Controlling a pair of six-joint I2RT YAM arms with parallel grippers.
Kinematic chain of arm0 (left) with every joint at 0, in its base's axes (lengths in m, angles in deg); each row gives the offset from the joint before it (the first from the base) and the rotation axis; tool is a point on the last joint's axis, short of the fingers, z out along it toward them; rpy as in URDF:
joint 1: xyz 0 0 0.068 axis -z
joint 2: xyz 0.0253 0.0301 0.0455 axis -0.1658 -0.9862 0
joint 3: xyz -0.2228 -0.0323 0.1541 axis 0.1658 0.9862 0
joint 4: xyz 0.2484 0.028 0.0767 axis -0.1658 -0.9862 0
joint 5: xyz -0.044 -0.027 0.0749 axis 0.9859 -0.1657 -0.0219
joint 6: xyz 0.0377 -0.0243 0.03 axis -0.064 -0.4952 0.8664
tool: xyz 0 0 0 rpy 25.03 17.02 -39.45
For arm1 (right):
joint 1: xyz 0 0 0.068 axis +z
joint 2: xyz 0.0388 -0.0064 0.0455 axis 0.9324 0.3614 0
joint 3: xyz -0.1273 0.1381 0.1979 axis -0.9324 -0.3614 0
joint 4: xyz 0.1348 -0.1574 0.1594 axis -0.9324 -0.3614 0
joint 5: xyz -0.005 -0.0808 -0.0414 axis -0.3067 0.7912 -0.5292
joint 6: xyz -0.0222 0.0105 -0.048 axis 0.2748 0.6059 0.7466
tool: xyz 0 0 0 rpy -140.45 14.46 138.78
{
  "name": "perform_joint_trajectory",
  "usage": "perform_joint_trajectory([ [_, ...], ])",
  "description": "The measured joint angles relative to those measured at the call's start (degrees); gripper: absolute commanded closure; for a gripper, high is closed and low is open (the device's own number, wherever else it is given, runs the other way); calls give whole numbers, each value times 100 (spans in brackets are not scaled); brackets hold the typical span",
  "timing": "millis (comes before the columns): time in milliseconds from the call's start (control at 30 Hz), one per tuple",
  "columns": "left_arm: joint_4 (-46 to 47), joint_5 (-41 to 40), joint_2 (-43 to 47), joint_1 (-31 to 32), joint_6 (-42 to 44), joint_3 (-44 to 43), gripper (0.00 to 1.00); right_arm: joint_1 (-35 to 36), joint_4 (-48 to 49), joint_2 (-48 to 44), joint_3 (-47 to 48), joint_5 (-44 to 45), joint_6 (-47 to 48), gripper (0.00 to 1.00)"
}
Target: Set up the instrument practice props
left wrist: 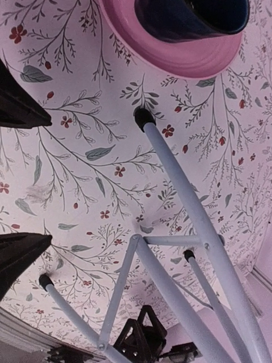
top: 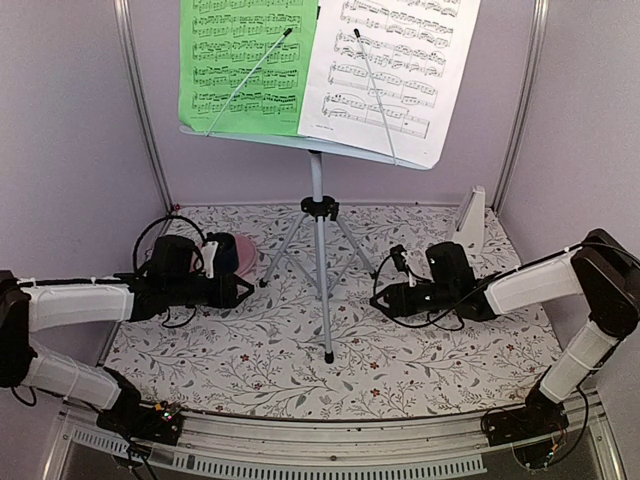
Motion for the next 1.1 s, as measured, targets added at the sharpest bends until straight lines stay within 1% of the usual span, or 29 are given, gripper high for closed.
perform_joint_trajectory([
  [233,879,125,-1226,59,-109,-44,50,-142,48,927,619,66,4,53],
  [367,1211,190,-2000,63,-173,-306,55,-219,57,1287,955,74,7,56],
  [533,1513,205,-2710,68,-249,-682,62,-385,92,1725,1268,28,-55,63],
  [667,1624,164,-3029,66,-275,-852,68,-518,90,1954,1373,20,-146,69],
  [767,1668,136,-3154,57,-280,-898,73,-590,109,2103,1445,-4,-199,72],
  [933,1674,131,-3311,-4,-278,-1001,80,-675,109,2288,1672,-22,-304,75],
  [1100,1674,140,-3482,-133,-256,-1145,84,-745,103,2413,1834,-20,-350,77],
])
